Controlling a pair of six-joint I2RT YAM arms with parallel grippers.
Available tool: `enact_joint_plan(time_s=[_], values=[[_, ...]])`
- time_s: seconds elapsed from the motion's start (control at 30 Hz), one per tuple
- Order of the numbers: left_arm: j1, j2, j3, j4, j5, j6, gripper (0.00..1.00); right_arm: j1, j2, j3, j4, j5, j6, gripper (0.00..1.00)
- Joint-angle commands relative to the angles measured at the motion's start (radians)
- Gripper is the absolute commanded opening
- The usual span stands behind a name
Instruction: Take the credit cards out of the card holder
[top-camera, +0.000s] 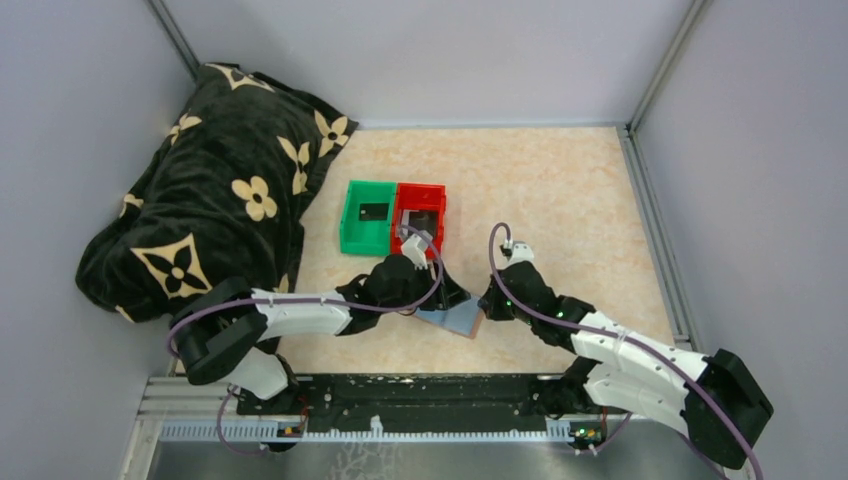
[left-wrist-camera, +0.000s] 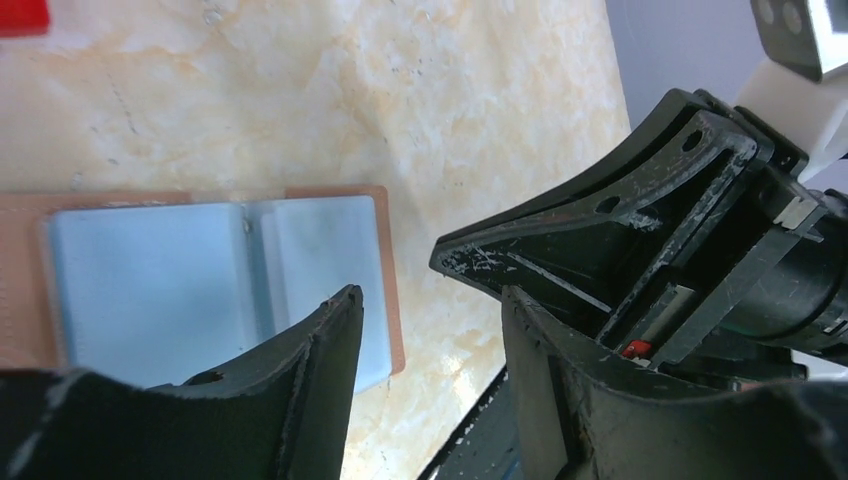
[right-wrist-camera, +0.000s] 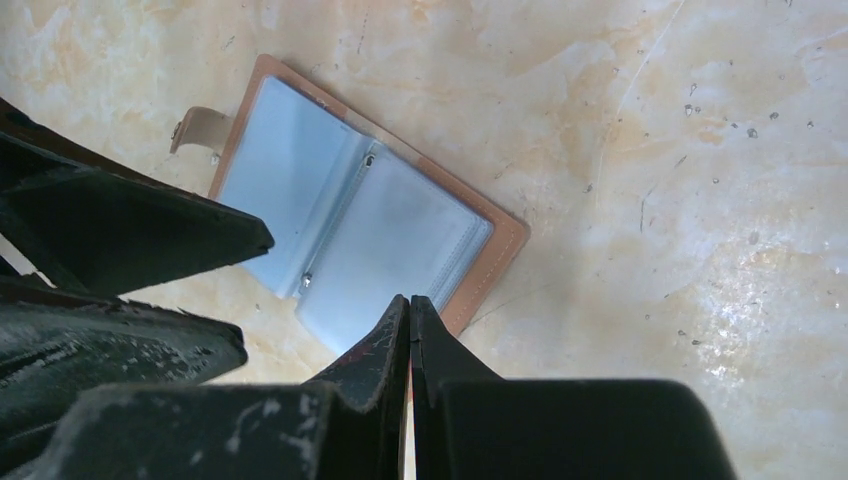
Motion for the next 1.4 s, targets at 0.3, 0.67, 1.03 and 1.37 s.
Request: enact_joint_plan(time_s=[0.3,0.67,1.03,1.37], values=[[0.080,0.052,0.020,-0.119,-0.068,0.163,0.33,0.082,0.102,0.042,0.095,0.001,0.097,0.21],[0.099,0.042,-0.019,-0.173,-0.140,0.191,0.00,0.082,0.224,0.066,0.096,0.001,0.084,0.33],[0.098,0.040,-0.116,-0.135,-0.107,0.099,0.00,0.019,0.265,0.014,0.197,-0.113,0.020,0.37],[0.071,-0.039,-0.155,-0.165,-0.121,0.066,0.00,0.014,0.394,-0.022,0.425,-0.290,0.033,0.37]])
